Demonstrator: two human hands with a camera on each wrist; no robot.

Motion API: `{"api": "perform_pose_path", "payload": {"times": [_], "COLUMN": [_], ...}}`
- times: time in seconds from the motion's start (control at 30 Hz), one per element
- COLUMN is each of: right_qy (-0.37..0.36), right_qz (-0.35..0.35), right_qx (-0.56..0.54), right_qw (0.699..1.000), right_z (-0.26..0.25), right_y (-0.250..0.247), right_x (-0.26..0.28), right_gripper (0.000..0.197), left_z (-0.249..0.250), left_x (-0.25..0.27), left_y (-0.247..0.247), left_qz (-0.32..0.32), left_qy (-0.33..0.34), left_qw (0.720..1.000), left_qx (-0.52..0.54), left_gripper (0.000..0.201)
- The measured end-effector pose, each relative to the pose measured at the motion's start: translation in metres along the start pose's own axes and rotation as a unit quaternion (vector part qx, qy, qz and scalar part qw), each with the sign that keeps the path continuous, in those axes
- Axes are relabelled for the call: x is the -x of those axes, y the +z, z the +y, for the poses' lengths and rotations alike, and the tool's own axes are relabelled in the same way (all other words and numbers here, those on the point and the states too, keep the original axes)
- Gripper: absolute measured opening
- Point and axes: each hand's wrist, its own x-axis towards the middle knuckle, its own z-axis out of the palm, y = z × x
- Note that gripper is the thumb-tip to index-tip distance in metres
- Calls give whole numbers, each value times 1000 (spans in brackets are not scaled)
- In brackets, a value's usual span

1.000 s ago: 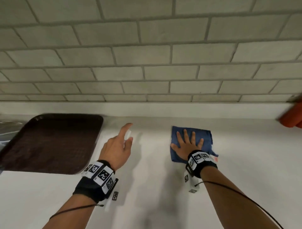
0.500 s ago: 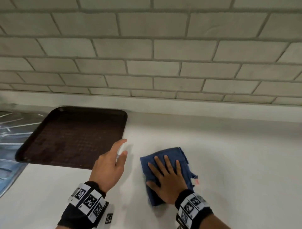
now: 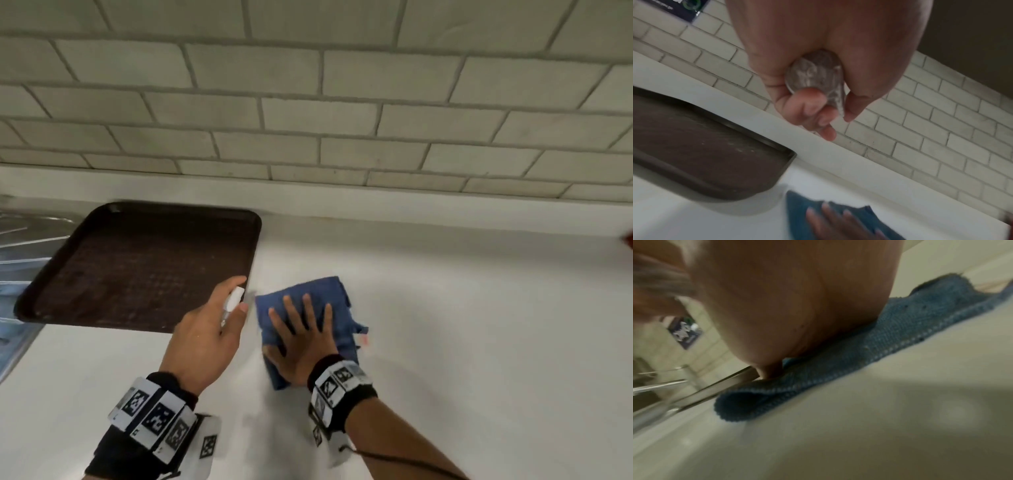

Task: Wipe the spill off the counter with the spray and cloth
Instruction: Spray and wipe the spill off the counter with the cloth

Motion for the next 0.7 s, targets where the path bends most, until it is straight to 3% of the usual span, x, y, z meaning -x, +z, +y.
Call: {"api": "perform_pose_path", "payload": {"times": [0.07,0.13,0.23,0.33,0.4,0.5,0.6,0.7], "right_qy": [-29,-5,81,160,227,313,349,355], "right_qz": [8,26,25,45,68,45,51,67], "right_qx": [10,3,-40,-53,-75,-109,-120,-123], "right_qw": [1000,1000,996,985,969,942,928,924], "right_z": [-5,13,69,148,204,268,300,299], "right_y": [22,36,41,36,37,39,57,91], "right_x": [40,71,105,136,162,211,273,341], "right_gripper": [68,66,68,81,82,77,78,82], "left_z": [11,25,50,75,90,111,136,159], "left_x": [-2,-3,0,9,19,35,53,69], "left_y": [7,18,36,57,70,91,116,137], "left_qz": [-22,-38,-45,-54,-61,-77,-119,-139], "left_qy": [10,24,47,73,81,86,100,108], "left_qw": [1000,999,998,995,994,993,988,984], "left_qx": [9,15,20,29,35,31,9,-17], "left_gripper": [43,43,42,41,40,39,38,37]}}
